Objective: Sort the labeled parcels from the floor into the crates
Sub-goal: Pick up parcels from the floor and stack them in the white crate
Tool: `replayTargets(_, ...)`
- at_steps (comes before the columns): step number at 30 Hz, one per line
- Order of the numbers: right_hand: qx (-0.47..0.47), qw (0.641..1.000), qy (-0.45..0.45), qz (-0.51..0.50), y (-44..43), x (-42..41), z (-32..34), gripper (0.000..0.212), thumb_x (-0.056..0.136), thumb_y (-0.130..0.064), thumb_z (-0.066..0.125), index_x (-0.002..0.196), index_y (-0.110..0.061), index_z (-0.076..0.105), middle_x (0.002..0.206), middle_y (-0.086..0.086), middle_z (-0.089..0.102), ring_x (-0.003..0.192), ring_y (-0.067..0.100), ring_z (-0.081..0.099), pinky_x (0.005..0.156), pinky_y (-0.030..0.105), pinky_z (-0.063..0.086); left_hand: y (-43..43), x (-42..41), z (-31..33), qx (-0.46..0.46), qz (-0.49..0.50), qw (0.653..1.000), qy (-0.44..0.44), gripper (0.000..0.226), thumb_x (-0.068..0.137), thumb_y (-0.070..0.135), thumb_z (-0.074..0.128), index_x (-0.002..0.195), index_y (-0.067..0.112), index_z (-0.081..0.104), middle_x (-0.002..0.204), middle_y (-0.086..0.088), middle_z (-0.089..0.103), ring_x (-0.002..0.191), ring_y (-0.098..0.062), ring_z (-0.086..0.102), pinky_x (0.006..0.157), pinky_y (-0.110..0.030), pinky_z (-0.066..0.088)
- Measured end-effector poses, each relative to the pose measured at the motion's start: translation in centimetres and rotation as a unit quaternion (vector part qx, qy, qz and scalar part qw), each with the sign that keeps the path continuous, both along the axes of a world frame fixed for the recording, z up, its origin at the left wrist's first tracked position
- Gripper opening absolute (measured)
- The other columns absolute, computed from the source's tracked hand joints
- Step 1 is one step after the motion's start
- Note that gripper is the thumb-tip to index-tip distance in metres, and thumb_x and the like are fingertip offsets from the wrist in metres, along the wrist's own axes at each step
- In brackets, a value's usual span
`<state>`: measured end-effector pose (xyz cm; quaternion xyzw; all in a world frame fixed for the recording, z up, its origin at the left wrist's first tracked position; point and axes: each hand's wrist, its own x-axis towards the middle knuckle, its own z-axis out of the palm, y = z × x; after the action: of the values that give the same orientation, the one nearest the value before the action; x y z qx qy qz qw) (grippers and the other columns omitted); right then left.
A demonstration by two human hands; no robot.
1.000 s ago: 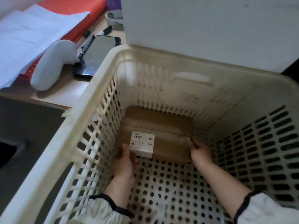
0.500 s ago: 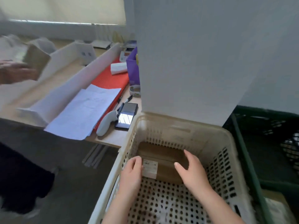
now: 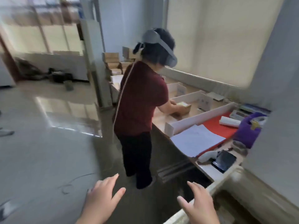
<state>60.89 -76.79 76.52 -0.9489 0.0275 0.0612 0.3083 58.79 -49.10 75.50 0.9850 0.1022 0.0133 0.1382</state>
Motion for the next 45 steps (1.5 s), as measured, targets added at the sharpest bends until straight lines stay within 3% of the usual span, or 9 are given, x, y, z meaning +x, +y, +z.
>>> replayTargets(2, -0.017, 0.998, -0.025, 0.059, 5.6, -0.5, 0.9, 0.081, 0.069, -0.066, 0.049, 0.139, -0.026, 0.041, 0.148, -0.005, 0.034, 0.139, 0.017, 0.026, 0.111, 0.031, 0.026, 5.0, -3.6, 0.9, 0.013, 0.046, 0.999, -0.019, 0.095, 0.059, 0.074, -0.001, 0.142, 0.043, 0.033, 0.144, 0.022, 0.040, 0.133, -0.009, 0.037, 0.103, -0.033, 0.032)
replayTargets(6, -0.035, 0.982, -0.070, 0.174, 17.9, -3.1, 2.8, 0.057, 0.084, -0.049, 0.058, 0.134, -0.026, 0.046, 0.144, -0.007, 0.037, 0.136, 0.018, 0.027, 0.106, 0.033, 0.035, 14.5, -12.2, 2.6, 0.012, 0.121, 0.991, -0.051, 0.085, 0.067, 0.070, 0.010, 0.131, 0.036, 0.053, 0.132, 0.014, 0.056, 0.123, -0.016, 0.050, 0.099, -0.033, 0.039)
replayTargets(15, -0.012, 0.891, -0.100, 0.443, 46.6, -16.5, 3.7, 0.056, 0.085, -0.047, 0.059, 0.135, -0.024, 0.047, 0.142, -0.004, 0.043, 0.130, 0.022, 0.038, 0.104, 0.031, 0.036, 34.3, -36.5, 3.9, 0.069, 0.308, 0.948, -0.033, 0.085, 0.069, 0.068, 0.006, 0.133, 0.036, 0.051, 0.138, 0.014, 0.050, 0.127, -0.015, 0.042, 0.102, -0.030, 0.034)
replayTargets(20, -0.066, 0.810, -0.078, 0.577, 57.9, -25.3, 1.8, 0.060, 0.087, -0.050, 0.053, 0.140, -0.025, 0.040, 0.145, -0.004, 0.038, 0.132, 0.022, 0.034, 0.103, 0.029, 0.034, 39.7, -49.4, 1.5, 0.066, 0.434, 0.898, -0.014, 0.046, 0.093, 0.050, 0.041, 0.135, 0.034, 0.049, 0.138, 0.013, 0.049, 0.125, -0.016, 0.043, 0.100, -0.032, 0.038)
replayTargets(31, -0.138, 0.621, 0.016, 0.771, 73.6, -39.7, -6.9, 0.051, 0.092, -0.039, 0.047, 0.139, -0.021, 0.040, 0.145, -0.002, 0.037, 0.131, 0.021, 0.034, 0.099, 0.029, 0.034, 40.3, -64.2, -8.3, -0.045, 0.673, 0.737, 0.046, 0.041, 0.094, 0.046, 0.040, 0.133, 0.036, 0.047, 0.137, 0.013, 0.049, 0.126, -0.017, 0.043, 0.095, -0.033, 0.039)
replayTargets(35, -0.178, 0.574, 0.029, 0.799, 77.9, -43.4, -13.5, 0.050, 0.088, -0.039, 0.049, 0.135, -0.023, 0.044, 0.140, -0.003, 0.041, 0.127, 0.021, 0.039, 0.098, 0.032, 0.038, 41.0, -67.0, -15.6, -0.084, 0.727, 0.680, 0.043, 0.039, 0.090, 0.051, 0.034, 0.116, 0.035, 0.057, 0.124, 0.013, 0.057, 0.114, -0.017, 0.052, 0.089, -0.036, 0.044)
replayTargets(38, -0.191, 0.552, 0.050, 0.810, 80.1, -46.3, -22.1, 0.048, 0.084, -0.041, 0.050, 0.130, -0.027, 0.047, 0.134, -0.004, 0.046, 0.123, 0.021, 0.042, 0.093, 0.035, 0.044, 42.2, -68.4, -23.8, -0.121, 0.754, 0.644, 0.045, 0.038, 0.092, 0.047, 0.035, 0.124, 0.034, 0.052, 0.126, 0.012, 0.054, 0.116, -0.017, 0.049, 0.092, -0.037, 0.044)
replayTargets(42, -0.176, 0.545, 0.139, 0.808, 83.5, -50.0, -36.2, 0.025, 0.089, -0.023, 0.054, 0.114, -0.019, 0.053, 0.095, -0.006, 0.054, 0.087, 0.011, 0.055, 0.072, 0.026, 0.045, 44.4, -70.1, -39.5, -0.193, 0.767, 0.611, 0.029, 0.037, 0.093, 0.045, 0.041, 0.128, 0.035, 0.048, 0.128, 0.012, 0.053, 0.114, -0.012, 0.052, 0.094, -0.035, 0.046)
replayTargets(45, -0.181, 0.522, 0.141, 0.822, 86.6, -52.6, -49.7, 0.031, 0.092, -0.025, 0.054, 0.123, -0.018, 0.052, 0.112, -0.001, 0.057, 0.101, 0.014, 0.056, 0.073, 0.017, 0.038, 46.1, -71.9, -53.6, -0.237, 0.761, 0.601, 0.054, 0.052, 0.094, 0.045, 0.043, 0.143, 0.031, 0.033, 0.140, 0.008, 0.045, 0.124, -0.017, 0.046, 0.098, -0.038, 0.044)
